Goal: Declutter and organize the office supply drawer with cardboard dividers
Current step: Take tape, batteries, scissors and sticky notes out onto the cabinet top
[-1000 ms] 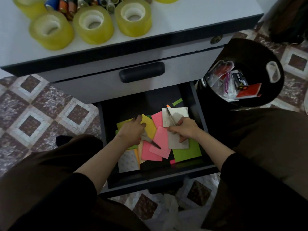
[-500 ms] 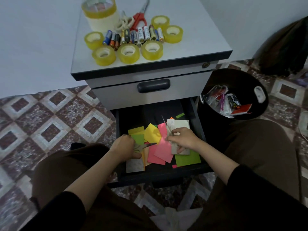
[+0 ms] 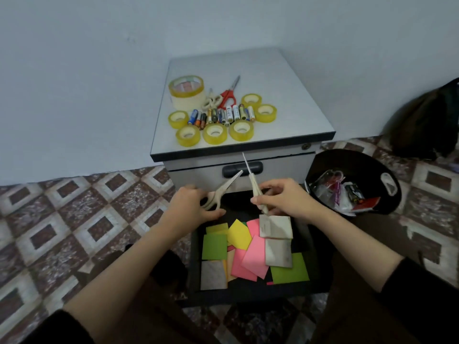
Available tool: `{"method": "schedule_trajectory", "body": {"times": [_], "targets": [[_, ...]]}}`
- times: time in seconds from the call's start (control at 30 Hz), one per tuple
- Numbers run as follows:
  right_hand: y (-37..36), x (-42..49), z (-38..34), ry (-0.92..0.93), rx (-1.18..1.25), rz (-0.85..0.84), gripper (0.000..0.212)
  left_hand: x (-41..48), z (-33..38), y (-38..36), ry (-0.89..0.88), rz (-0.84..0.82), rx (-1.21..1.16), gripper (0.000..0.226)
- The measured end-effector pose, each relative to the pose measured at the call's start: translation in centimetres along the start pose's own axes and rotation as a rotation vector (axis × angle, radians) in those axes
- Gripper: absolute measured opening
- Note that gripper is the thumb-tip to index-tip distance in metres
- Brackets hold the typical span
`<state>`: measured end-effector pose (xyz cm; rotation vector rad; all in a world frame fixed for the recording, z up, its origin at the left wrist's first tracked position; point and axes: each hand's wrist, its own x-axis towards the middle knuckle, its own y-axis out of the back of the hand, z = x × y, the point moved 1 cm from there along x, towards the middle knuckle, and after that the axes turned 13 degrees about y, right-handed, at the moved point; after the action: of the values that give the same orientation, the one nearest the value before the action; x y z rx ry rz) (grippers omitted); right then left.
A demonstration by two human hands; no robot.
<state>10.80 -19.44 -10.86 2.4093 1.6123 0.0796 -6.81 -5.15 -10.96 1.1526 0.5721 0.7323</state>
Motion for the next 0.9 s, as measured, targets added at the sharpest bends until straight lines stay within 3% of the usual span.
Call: {"method": "schedule_trajectory", "body": {"times": [0.27, 0.43, 0.63, 0.9], "targets": [[2.7, 3.6, -6.4, 0.185, -0.029, 0.156, 0.019, 3.3, 2.9, 6.6, 0.056, 0.149, -0.107, 0.056], [5.0, 8.3, -10.1, 0.194, -0.15, 0.209, 0.049, 8.6, 4.4, 10.3, 0.162, 0.164, -0.063, 0.06], [7.3, 13.6, -11.7, 0.172, -0.181, 0.31, 0.045, 15.9, 6.1, 11.4, 0.156, 0.194, -0.049, 0.058], [11.0, 16.7, -9.8, 0.131, -0.165, 0.368, 0.043, 23.1, 9.9, 11.6, 0.167, 0.173, 0.137, 0.057]]}}
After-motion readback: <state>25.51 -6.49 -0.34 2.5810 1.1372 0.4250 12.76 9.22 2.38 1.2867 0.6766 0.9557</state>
